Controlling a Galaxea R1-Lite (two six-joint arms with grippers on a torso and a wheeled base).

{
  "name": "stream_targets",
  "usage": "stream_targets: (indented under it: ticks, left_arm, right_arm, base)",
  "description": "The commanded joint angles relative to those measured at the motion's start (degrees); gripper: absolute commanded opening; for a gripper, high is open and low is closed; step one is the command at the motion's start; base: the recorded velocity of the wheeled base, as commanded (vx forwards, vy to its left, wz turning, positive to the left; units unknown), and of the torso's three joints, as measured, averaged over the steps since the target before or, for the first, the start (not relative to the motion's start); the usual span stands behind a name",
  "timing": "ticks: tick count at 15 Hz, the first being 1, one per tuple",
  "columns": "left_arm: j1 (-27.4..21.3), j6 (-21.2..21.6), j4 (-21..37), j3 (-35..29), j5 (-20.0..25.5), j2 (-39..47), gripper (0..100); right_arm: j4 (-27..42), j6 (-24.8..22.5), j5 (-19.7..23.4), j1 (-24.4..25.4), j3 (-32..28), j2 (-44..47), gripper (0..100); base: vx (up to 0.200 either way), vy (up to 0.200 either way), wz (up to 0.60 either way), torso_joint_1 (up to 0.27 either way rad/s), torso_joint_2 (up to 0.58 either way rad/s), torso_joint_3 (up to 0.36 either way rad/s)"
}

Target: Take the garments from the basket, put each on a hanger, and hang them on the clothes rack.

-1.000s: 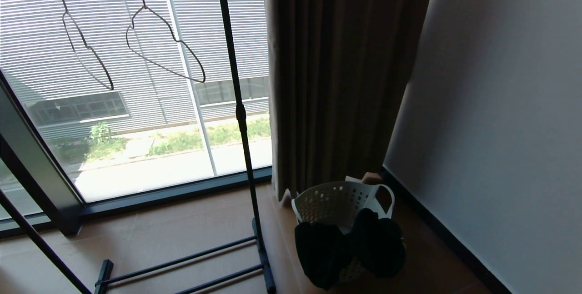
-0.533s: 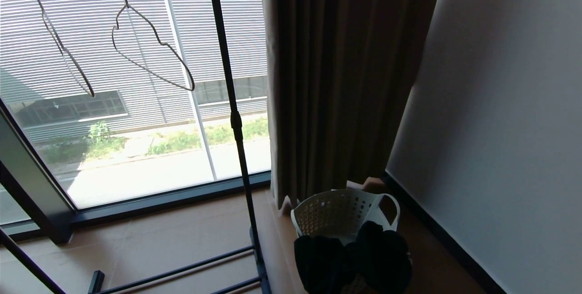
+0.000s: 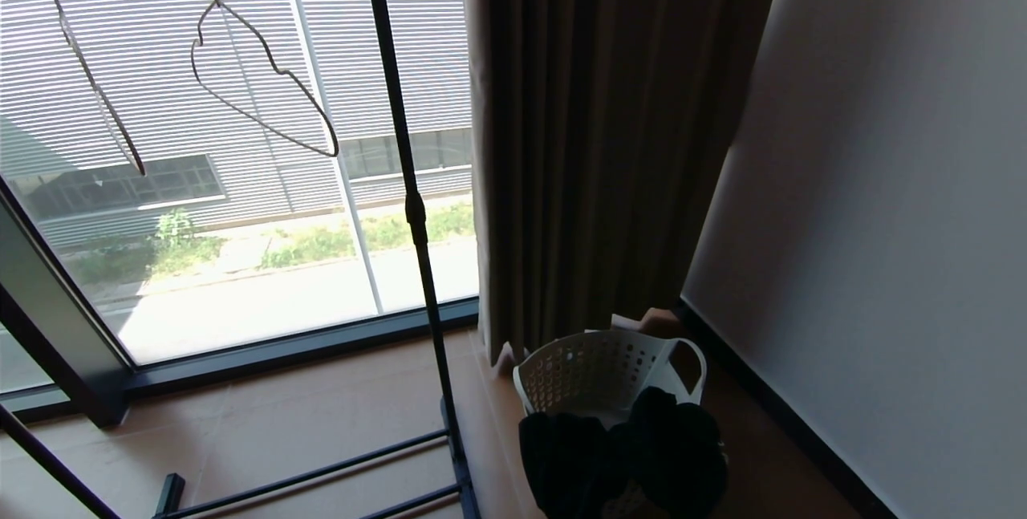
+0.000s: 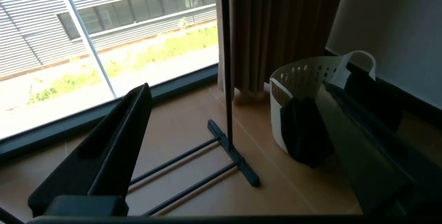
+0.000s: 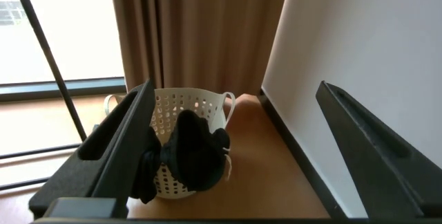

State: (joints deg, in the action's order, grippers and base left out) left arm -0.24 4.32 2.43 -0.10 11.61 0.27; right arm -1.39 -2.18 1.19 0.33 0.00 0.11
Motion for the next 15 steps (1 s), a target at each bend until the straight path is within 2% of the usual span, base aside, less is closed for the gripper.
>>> stream_targets:
  ticks: [1, 6, 15]
  left_arm:
    - [-0.02, -0.01, 0.04, 0.01, 0.0, 0.08, 100]
    - [-0.02, -0.01, 0.04, 0.01, 0.08, 0.08, 100]
    - [-0.11, -0.01, 0.04, 0.01, 0.26, 0.08, 100]
  right_arm:
    - [-0.02, -0.02, 0.04, 0.02, 0.0, -0.02, 100]
    - [-0.02, -0.02, 0.04, 0.02, 0.0, -0.02, 100]
    - [-0.02, -0.02, 0.04, 0.02, 0.0, -0.02, 100]
  base:
    - [0.0, 0.0, 0.0, 0.002, 0.0, -0.154]
    - [0.0, 0.0, 0.0, 0.003, 0.01, -0.181]
    - [0.0, 0.0, 0.0, -0.017, 0.13, -0.09]
